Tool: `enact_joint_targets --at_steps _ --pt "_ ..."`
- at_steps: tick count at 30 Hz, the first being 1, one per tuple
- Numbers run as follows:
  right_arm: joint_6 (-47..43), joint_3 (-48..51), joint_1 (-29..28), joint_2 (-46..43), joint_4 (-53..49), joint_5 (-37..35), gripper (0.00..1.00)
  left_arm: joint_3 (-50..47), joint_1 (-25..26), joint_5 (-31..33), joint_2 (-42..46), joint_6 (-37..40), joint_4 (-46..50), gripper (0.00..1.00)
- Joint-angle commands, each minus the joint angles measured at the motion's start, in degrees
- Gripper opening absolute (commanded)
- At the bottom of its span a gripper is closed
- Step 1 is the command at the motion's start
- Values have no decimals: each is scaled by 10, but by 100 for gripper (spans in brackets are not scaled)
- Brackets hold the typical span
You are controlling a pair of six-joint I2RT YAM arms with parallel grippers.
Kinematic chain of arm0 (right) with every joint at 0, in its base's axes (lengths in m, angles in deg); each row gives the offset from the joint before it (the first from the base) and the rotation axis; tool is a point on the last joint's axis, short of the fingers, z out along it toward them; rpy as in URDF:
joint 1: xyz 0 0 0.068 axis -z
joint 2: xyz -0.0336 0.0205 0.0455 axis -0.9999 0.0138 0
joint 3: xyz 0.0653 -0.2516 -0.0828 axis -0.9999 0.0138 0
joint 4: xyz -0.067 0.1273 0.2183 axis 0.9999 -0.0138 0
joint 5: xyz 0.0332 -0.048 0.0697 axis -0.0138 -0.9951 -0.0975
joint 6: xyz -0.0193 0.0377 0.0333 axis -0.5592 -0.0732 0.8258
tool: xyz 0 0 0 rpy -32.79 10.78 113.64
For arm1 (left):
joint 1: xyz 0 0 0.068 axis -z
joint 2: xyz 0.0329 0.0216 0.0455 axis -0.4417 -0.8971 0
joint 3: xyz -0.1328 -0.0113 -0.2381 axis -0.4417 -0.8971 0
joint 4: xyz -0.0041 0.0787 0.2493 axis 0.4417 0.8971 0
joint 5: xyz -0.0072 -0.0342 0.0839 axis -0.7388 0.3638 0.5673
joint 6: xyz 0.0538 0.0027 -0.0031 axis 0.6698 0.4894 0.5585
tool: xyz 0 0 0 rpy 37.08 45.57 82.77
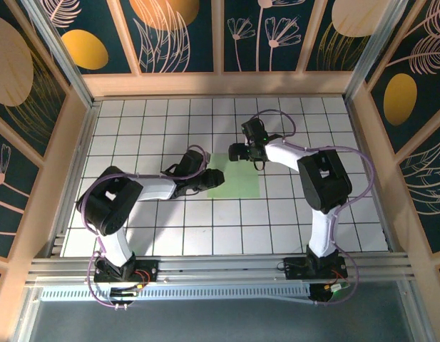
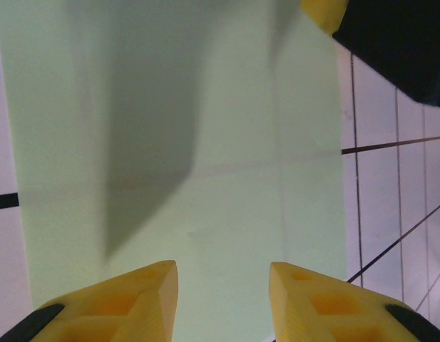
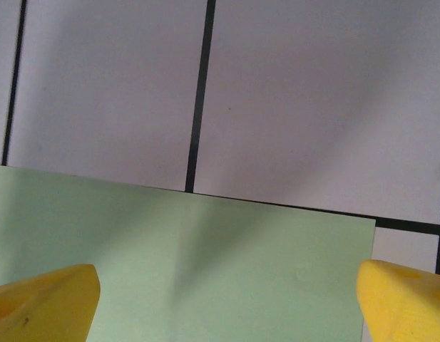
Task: Fold a paper plane with a square sheet of paper (fold left side to right side)
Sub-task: Pick up the square sheet of paper from the center of the table.
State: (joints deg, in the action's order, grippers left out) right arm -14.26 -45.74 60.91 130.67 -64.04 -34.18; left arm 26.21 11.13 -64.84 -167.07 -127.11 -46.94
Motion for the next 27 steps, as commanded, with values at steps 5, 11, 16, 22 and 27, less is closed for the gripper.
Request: enact_joint_targets --at_steps 5,11,16,22,27 --pt "-6 -16 -4 26 -30 -21 96 6 4 2 -20 -6 0 37" --pt "2 -1 -11 24 -31 -10 96 7 4 14 -26 -1 11 37" --pt "8 11 -21 16 -38 9 94 9 4 18 -32 1 12 37" --pt "10 14 -27 -6 -56 9 91 7 5 12 -35 -7 -3 37" --pt "11 11 -49 -20 -80 17 85 0 4 5 -30 -15 -25 37"
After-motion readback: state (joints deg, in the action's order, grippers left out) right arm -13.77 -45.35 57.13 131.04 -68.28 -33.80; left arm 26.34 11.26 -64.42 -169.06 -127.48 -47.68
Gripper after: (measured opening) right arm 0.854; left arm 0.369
